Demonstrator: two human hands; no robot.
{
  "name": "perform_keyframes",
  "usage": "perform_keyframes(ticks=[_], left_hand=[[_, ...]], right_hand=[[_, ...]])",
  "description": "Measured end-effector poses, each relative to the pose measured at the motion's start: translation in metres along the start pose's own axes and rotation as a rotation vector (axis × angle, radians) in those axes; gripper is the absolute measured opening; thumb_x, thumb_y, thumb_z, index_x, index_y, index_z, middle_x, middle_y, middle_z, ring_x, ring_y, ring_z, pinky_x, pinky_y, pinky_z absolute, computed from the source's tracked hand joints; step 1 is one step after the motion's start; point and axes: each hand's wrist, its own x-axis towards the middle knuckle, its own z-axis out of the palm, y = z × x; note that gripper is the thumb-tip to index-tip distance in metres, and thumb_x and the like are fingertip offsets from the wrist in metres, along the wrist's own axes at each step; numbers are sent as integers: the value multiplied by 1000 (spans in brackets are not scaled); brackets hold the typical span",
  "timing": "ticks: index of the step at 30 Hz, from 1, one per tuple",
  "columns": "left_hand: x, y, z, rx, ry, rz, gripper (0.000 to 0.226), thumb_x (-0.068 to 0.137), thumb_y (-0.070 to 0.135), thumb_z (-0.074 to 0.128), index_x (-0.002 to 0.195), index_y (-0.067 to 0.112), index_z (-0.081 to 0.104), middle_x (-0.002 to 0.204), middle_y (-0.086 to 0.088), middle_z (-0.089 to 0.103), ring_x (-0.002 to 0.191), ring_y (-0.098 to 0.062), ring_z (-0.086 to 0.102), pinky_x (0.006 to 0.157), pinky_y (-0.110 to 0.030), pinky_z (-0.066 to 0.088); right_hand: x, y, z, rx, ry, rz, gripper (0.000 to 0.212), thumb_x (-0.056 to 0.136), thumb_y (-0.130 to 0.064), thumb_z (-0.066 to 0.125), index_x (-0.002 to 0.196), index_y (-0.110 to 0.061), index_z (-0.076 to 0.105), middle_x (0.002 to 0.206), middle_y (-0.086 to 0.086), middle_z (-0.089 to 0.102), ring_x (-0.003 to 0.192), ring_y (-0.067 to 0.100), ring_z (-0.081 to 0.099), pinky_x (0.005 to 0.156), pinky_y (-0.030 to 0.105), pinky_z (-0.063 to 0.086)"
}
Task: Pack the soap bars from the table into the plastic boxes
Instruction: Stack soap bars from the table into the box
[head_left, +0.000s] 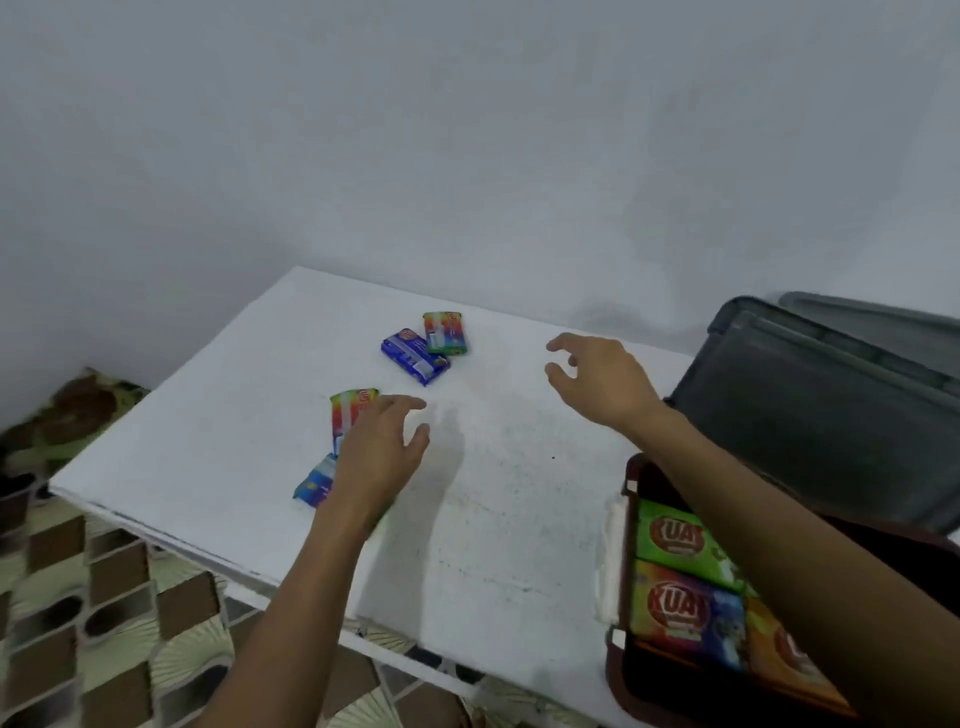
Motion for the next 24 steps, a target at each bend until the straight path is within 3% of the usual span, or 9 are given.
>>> perform_keyframes(ticks=[8,11,15,19,24], left_hand=[[30,-55,-2,140,17,-231,49,91,43,54,136,24,46,140,-6,44,120,-29,46,92,-41,44],[37,-64,4,187,-28,-278,59,88,52,55,138,23,42,140,-8,42,119,-30,44,90,-41,44],[47,-67,12,212,-37,-315,66,84,58,57,138,22,40,141,-9,37,122,-30,39,91,-40,44],[53,-67,14,146,-53,-364,64,86,50,59,140,25,37,142,-11,34,125,-31,35,91,-39,43],[54,-67,15,159,-61,-371,65,87,48,58,143,26,33,141,-11,37,125,-31,34,91,-38,43]], right_hand=[[100,-46,75,-82,-193,-193,48,99,-30,47,146,-23,38,127,15,51,115,29,53,93,35,43],[129,-57,96,-158,-252,-205,56,99,-19,45,151,-26,27,130,16,42,108,30,53,87,35,48],[156,-60,115,-253,-329,-199,70,95,-7,47,152,-35,18,147,16,26,122,32,43,91,36,45],[171,-58,132,-266,-387,-192,73,94,-4,47,151,-40,18,151,14,22,126,32,37,97,41,43],[175,-55,146,-325,-346,-230,65,98,-8,46,150,-39,22,149,16,26,129,32,36,96,40,46]])
